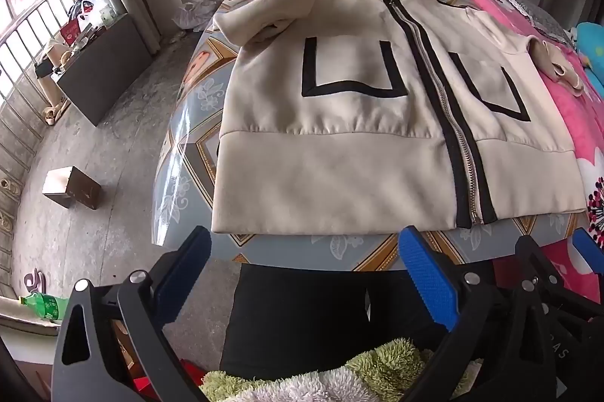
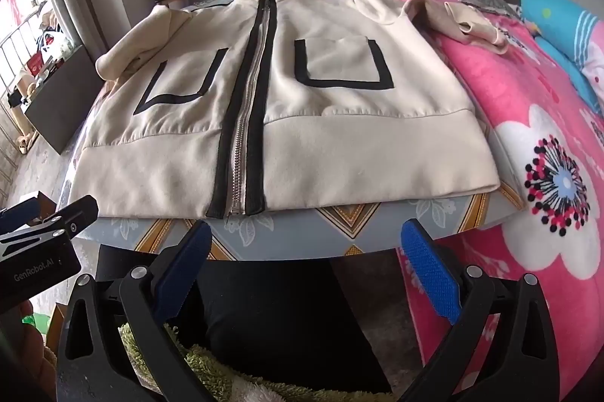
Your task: Fold large clothes
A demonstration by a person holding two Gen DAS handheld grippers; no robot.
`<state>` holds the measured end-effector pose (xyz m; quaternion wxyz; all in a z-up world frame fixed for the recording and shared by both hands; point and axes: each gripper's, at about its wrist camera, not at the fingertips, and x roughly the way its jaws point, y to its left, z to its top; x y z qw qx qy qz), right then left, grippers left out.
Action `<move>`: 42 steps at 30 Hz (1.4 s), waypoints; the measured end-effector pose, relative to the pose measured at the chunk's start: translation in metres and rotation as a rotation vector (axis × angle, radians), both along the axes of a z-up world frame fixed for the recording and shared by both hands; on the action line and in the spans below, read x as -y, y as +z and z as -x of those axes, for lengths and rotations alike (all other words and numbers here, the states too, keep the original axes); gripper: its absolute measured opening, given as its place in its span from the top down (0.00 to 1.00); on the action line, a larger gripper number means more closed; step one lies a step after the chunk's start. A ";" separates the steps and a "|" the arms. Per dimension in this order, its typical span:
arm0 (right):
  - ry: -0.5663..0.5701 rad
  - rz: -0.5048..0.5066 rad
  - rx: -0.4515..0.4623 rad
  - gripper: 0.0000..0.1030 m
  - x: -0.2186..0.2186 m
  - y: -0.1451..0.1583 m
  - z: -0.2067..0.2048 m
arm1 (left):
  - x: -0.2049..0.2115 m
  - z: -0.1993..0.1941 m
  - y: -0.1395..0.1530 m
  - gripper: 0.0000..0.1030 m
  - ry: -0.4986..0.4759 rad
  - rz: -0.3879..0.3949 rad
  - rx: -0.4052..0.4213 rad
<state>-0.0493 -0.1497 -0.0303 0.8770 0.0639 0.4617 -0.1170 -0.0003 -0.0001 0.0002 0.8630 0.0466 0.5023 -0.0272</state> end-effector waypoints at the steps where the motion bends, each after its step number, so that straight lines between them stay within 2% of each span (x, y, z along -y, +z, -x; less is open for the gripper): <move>1: 0.001 -0.001 -0.001 0.07 0.001 0.000 0.000 | 0.000 0.000 0.000 0.05 0.001 0.002 -0.008; 11: 0.009 -0.012 -0.005 0.07 0.005 0.004 -0.001 | 0.003 -0.002 -0.004 0.05 0.023 -0.015 -0.029; 42: 0.027 0.023 -0.008 0.07 -0.001 0.009 -0.007 | -0.003 -0.003 -0.007 0.05 0.014 0.012 -0.035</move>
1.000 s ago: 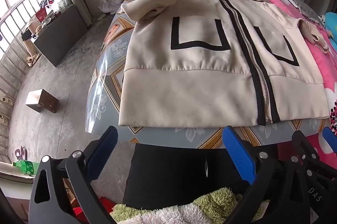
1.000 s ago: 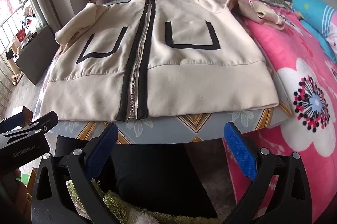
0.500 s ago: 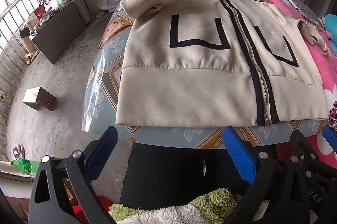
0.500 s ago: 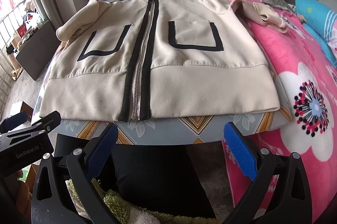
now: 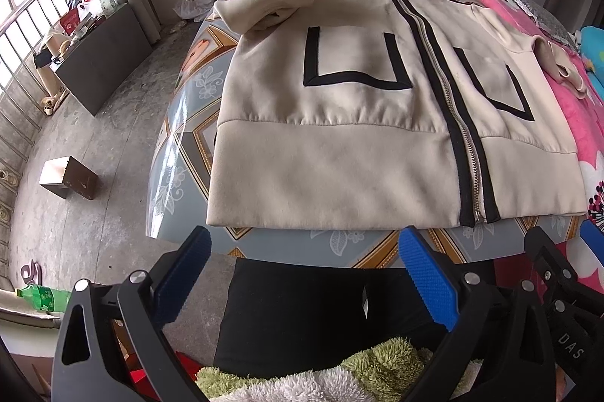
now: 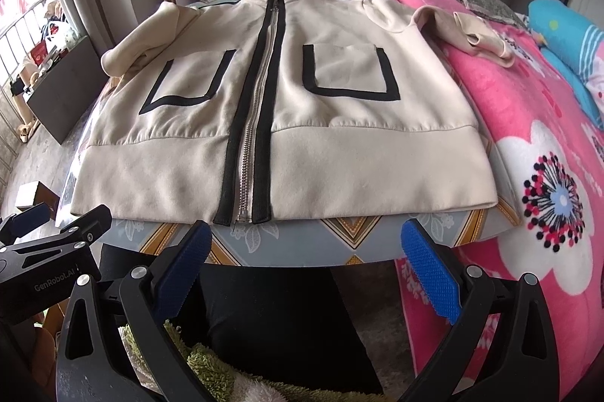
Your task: Fold large clothes
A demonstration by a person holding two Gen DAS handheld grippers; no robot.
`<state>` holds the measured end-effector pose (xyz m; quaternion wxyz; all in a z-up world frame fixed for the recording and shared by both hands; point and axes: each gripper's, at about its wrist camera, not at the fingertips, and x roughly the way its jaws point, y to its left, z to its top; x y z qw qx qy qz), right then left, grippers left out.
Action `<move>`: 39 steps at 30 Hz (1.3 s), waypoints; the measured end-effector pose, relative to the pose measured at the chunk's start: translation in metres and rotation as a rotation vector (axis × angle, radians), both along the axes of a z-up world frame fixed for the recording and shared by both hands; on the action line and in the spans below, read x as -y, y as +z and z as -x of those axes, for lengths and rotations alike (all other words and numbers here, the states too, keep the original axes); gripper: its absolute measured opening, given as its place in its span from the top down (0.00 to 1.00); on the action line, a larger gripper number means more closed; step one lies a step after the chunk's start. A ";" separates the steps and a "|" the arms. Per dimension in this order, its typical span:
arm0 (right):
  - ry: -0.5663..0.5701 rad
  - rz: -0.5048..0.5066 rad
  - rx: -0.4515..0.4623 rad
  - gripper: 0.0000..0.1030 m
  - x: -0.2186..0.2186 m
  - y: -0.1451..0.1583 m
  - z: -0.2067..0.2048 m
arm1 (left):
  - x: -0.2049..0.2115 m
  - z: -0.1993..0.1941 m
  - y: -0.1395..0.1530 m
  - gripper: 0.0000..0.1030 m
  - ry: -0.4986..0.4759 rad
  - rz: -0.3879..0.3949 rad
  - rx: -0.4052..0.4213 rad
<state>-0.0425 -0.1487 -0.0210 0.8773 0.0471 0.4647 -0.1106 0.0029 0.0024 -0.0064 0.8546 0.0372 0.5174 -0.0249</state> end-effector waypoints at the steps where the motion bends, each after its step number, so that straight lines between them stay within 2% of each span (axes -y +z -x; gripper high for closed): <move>1: 0.000 -0.001 0.000 0.07 0.000 0.000 0.000 | 0.000 0.000 0.000 0.05 0.000 -0.001 0.000; 39: -0.006 0.000 -0.002 0.07 0.003 0.001 0.001 | -0.001 -0.001 -0.001 0.05 0.005 -0.009 0.004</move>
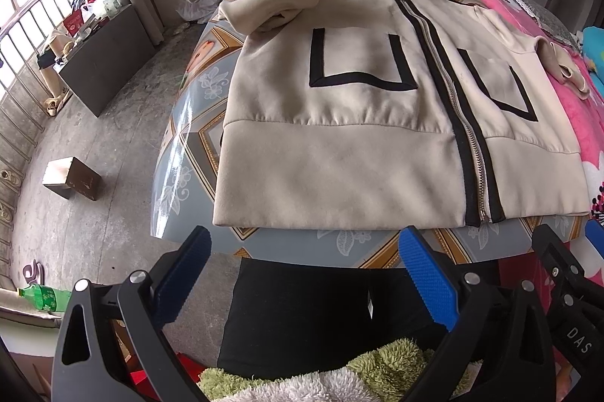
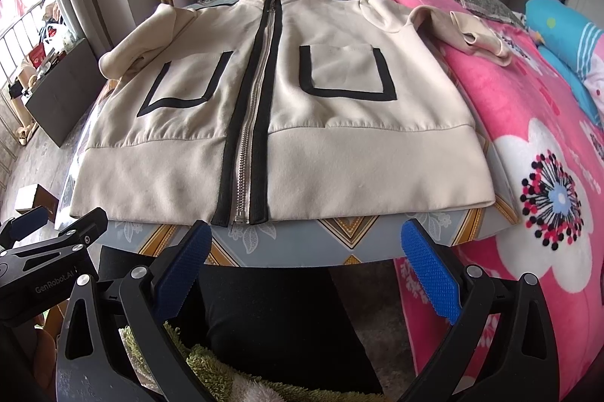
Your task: Fold large clothes
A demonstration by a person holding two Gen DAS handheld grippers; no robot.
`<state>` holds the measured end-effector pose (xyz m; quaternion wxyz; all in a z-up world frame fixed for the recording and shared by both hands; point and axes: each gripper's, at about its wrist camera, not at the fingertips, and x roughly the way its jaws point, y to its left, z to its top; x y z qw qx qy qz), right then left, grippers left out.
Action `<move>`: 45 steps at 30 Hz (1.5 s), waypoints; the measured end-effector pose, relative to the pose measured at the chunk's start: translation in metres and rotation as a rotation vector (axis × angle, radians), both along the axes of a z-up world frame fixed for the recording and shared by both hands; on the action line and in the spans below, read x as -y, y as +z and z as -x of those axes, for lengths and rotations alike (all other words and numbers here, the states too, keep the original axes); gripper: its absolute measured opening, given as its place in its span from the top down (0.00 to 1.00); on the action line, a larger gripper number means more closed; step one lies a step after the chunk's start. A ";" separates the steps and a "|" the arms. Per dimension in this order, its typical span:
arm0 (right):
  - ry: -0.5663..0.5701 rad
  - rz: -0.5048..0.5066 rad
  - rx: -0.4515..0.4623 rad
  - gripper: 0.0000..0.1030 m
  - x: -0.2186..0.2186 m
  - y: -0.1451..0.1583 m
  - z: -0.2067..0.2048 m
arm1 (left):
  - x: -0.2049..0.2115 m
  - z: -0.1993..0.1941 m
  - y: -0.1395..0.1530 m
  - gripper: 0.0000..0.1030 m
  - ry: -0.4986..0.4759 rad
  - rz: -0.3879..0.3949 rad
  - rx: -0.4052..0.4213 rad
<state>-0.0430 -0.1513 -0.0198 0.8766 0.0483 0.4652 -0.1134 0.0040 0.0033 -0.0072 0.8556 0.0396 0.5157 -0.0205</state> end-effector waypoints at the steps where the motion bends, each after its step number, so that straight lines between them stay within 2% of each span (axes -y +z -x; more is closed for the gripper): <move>1: 0.001 -0.001 0.000 0.07 0.000 0.000 0.000 | 0.000 0.000 0.001 0.05 0.000 0.001 0.000; 10: -0.018 0.034 0.020 0.07 0.000 0.008 -0.009 | -0.008 -0.007 0.004 0.05 -0.006 0.011 0.003; 18: -0.047 0.089 0.055 0.07 0.000 0.030 -0.034 | -0.019 -0.037 0.020 0.05 -0.047 0.034 0.104; 24: 0.008 0.114 0.115 0.07 -0.001 0.049 -0.059 | -0.034 -0.067 0.029 0.05 -0.054 0.148 0.166; 28: 0.109 -0.016 0.197 0.07 0.009 0.064 -0.081 | -0.046 -0.078 0.043 0.05 -0.058 0.212 0.266; 30: 0.183 -0.099 0.236 0.07 0.012 0.070 -0.097 | -0.052 -0.086 0.046 0.05 -0.078 0.238 0.278; 33: 0.257 -0.163 0.225 0.07 0.006 0.077 -0.131 | -0.061 -0.098 0.048 0.05 -0.086 0.267 0.277; 39: 0.406 -0.354 0.142 0.07 -0.025 0.084 -0.206 | -0.077 -0.122 0.039 0.05 -0.048 0.301 0.274; 43: 0.564 -0.396 0.065 0.07 -0.065 0.084 -0.252 | -0.083 -0.141 0.023 0.05 -0.028 0.272 0.257; 45: 0.602 -0.416 0.024 0.07 -0.083 0.076 -0.274 | -0.089 -0.155 0.012 0.05 -0.011 0.290 0.226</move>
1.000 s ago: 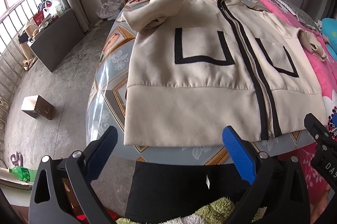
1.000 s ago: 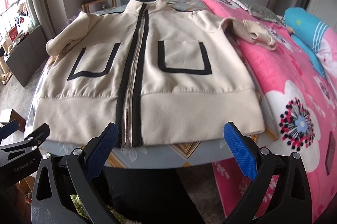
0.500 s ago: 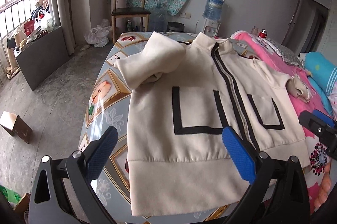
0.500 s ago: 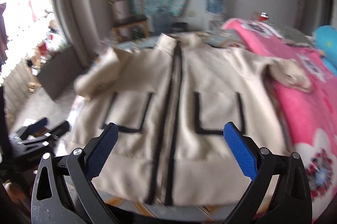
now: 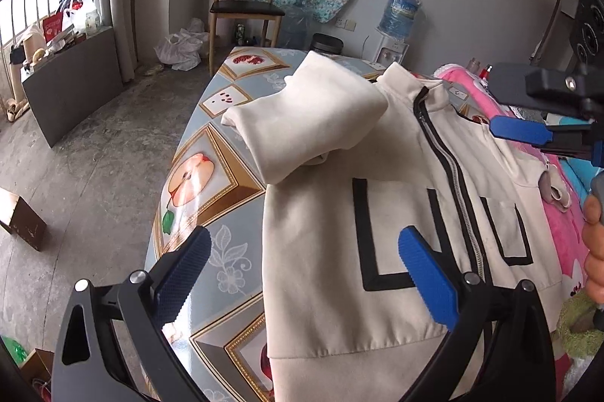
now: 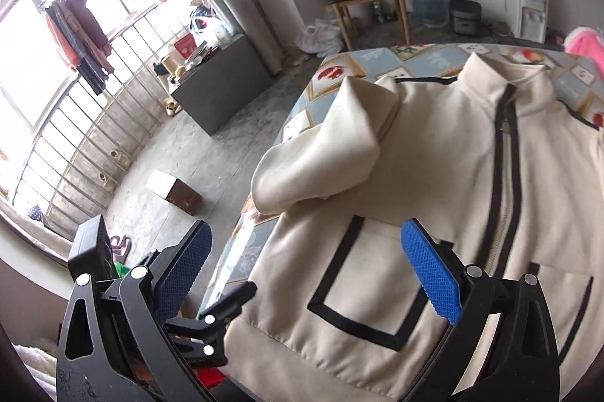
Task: Fold large clothes
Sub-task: 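Reach the right gripper to the nearest sleeve cuff and grasp it, then lift the sleeve with the right gripper and lay it across the jacket body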
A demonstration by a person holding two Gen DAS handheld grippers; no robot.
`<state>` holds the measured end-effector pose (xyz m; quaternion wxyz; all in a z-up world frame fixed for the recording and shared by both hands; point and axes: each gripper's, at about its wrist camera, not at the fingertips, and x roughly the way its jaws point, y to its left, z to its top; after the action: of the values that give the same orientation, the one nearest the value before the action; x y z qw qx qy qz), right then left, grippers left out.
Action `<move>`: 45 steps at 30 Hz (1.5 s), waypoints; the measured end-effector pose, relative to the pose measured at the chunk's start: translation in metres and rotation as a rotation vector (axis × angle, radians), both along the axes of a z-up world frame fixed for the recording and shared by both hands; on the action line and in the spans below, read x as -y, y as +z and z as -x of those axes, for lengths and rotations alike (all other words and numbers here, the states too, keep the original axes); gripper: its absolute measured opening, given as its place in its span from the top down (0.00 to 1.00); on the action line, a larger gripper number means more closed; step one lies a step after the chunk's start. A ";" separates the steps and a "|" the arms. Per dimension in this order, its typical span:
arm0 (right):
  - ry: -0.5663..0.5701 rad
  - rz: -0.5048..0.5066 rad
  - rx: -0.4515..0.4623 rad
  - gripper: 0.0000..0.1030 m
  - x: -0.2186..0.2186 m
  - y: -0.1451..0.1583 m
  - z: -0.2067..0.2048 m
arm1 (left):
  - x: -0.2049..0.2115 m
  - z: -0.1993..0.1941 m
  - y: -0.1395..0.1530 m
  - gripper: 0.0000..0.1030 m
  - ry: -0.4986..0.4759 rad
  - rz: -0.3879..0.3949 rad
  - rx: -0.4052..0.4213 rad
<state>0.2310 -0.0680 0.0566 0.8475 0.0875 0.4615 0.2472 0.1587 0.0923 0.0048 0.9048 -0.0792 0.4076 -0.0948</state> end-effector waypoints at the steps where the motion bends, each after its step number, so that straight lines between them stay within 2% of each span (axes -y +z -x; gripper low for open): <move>1: 0.009 -0.009 -0.017 0.07 -0.004 -0.004 -0.008 | -0.003 -0.005 -0.004 0.05 0.009 0.009 -0.007; 4: -0.018 -0.069 -0.102 0.13 -0.004 -0.027 -0.043 | -0.009 -0.013 -0.010 0.05 0.038 -0.003 0.010; 7: -0.088 -0.153 -0.243 0.32 0.010 -0.059 -0.075 | -0.009 -0.019 -0.012 0.05 0.047 -0.065 0.034; 8: -0.101 -0.160 -0.279 0.45 0.012 -0.069 -0.085 | -0.007 -0.021 -0.013 0.05 0.044 -0.085 0.040; 9: -0.107 -0.175 -0.323 0.63 0.012 -0.078 -0.095 | -0.006 -0.024 -0.013 0.05 0.042 -0.106 0.045; 10: -0.102 -0.189 -0.359 0.74 0.012 -0.083 -0.102 | -0.005 -0.026 -0.013 0.05 0.042 -0.119 0.049; 11: -0.081 -0.214 -0.401 0.89 0.008 -0.086 -0.109 | -0.005 -0.028 -0.012 0.05 0.041 -0.127 0.057; 12: -0.064 -0.245 -0.418 0.92 0.006 -0.082 -0.114 | -0.005 -0.030 -0.010 0.05 0.042 -0.130 0.061; 16: 0.002 -0.398 -0.376 0.94 -0.008 -0.030 -0.132 | -0.010 -0.048 -0.002 0.05 0.055 -0.109 0.044; 19: 0.008 -0.500 -0.369 0.94 -0.013 -0.008 -0.153 | -0.015 -0.062 0.003 0.05 0.079 -0.102 0.049; 20: 0.001 -0.505 -0.364 0.94 -0.015 -0.006 -0.161 | -0.016 -0.067 0.003 0.05 0.088 -0.105 0.043; 25: -0.039 -0.483 -0.364 0.94 -0.006 -0.021 -0.185 | -0.023 -0.092 0.003 0.05 0.133 -0.136 0.038; 28: -0.083 -0.471 -0.338 0.88 0.007 -0.032 -0.191 | -0.028 -0.108 0.000 0.05 0.174 -0.148 0.017; 30: -0.098 -0.480 -0.344 0.72 0.020 -0.038 -0.187 | -0.034 -0.119 -0.002 0.05 0.197 -0.148 0.008; 31: -0.102 -0.485 -0.331 0.61 0.028 -0.039 -0.181 | -0.036 -0.123 -0.002 0.05 0.205 -0.148 0.006; 32: -0.105 -0.480 -0.314 0.57 0.034 -0.039 -0.175 | -0.039 -0.128 -0.002 0.05 0.218 -0.148 0.003; 34: -0.089 -0.477 -0.308 0.57 0.041 -0.042 -0.161 | -0.046 -0.136 -0.003 0.05 0.242 -0.137 -0.003; 37: -0.059 -0.510 -0.388 0.57 0.030 -0.062 -0.154 | -0.054 -0.145 -0.006 0.07 0.276 -0.114 -0.023; 40: -0.050 -0.503 -0.464 0.57 0.009 -0.082 -0.159 | -0.056 -0.148 -0.012 0.11 0.286 -0.096 -0.053; 43: -0.051 -0.500 -0.501 0.57 -0.013 -0.093 -0.171 | -0.053 -0.141 -0.018 0.13 0.270 -0.099 -0.068; 45: -0.062 -0.457 -0.506 0.57 -0.026 -0.097 -0.182 | -0.050 -0.133 -0.021 0.15 0.255 -0.104 -0.080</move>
<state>0.4128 -0.0422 -0.0401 0.6717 0.3477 0.5868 0.2890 0.2919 0.1425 -0.0161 0.8953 -0.0873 0.4345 0.0454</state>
